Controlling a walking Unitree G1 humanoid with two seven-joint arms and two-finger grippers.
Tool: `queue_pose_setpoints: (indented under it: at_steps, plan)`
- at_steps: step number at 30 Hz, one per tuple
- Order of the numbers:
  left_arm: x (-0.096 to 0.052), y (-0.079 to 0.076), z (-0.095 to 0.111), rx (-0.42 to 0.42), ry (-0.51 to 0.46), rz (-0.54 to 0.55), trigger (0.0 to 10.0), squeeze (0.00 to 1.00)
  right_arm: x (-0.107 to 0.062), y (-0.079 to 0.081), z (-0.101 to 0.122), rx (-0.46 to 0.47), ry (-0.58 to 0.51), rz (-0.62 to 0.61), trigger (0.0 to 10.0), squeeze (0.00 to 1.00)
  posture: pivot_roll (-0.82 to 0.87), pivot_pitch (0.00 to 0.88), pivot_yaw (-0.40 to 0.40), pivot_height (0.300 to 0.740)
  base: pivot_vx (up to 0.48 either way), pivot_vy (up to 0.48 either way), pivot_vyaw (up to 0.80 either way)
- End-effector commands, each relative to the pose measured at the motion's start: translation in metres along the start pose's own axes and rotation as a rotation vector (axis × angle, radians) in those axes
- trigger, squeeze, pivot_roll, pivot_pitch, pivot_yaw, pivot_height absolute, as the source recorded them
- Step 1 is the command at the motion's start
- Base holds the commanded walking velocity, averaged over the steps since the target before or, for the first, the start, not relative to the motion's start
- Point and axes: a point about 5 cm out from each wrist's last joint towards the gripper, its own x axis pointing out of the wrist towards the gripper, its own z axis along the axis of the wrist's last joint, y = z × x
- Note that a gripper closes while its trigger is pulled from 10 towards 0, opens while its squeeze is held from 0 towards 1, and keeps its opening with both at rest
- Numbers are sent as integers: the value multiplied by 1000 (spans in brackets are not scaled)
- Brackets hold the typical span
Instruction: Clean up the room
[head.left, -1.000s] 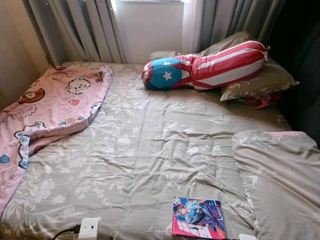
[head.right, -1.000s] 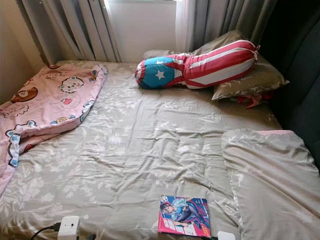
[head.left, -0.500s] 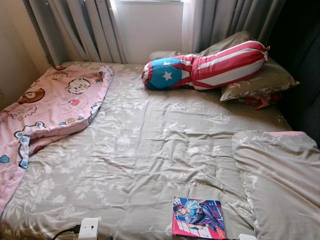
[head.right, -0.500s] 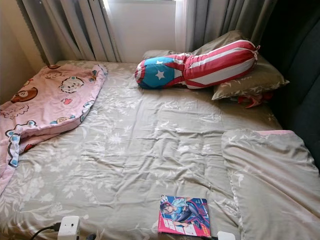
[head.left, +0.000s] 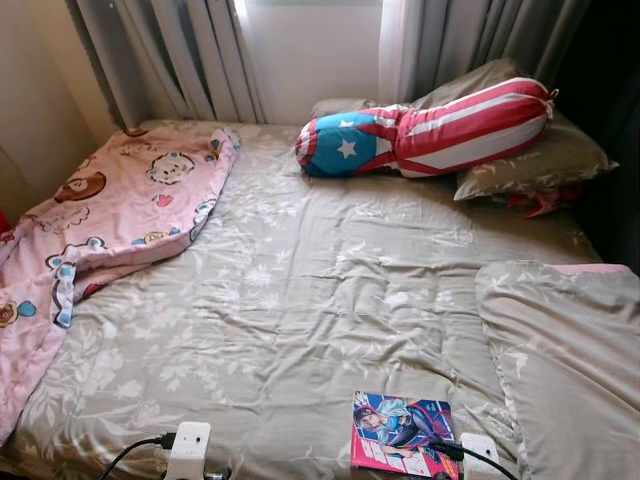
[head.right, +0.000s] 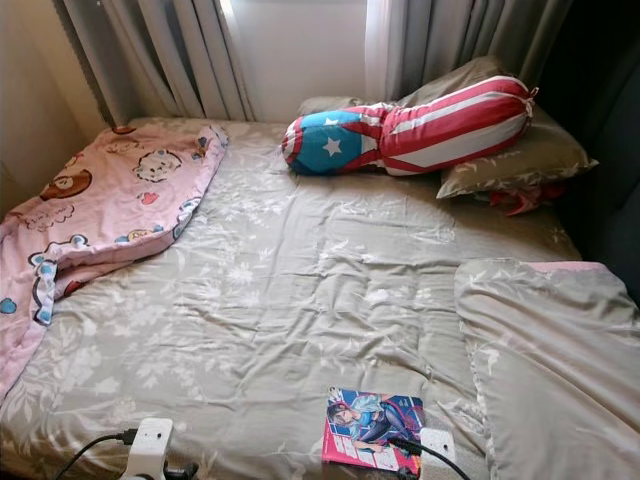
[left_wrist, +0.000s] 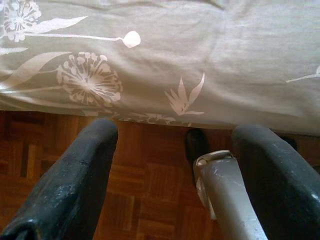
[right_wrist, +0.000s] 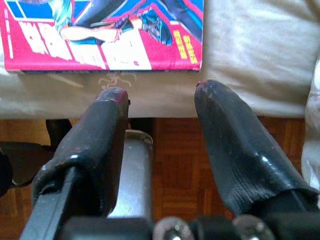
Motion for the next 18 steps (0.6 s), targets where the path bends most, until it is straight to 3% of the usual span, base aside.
queue_pose_setpoints:
  at_steps: [1,18]
  plan:
    - [0,1,-3,3,20,8,10000,0,0,1,2,0,1,-2,10000,0,-6,0,-4,740,0,0,0]
    - [0,1,-1,-22,18,18,10000,0,0,-1,5,47,-27,-29,10000,0,3,0,-20,740,0,0,0]
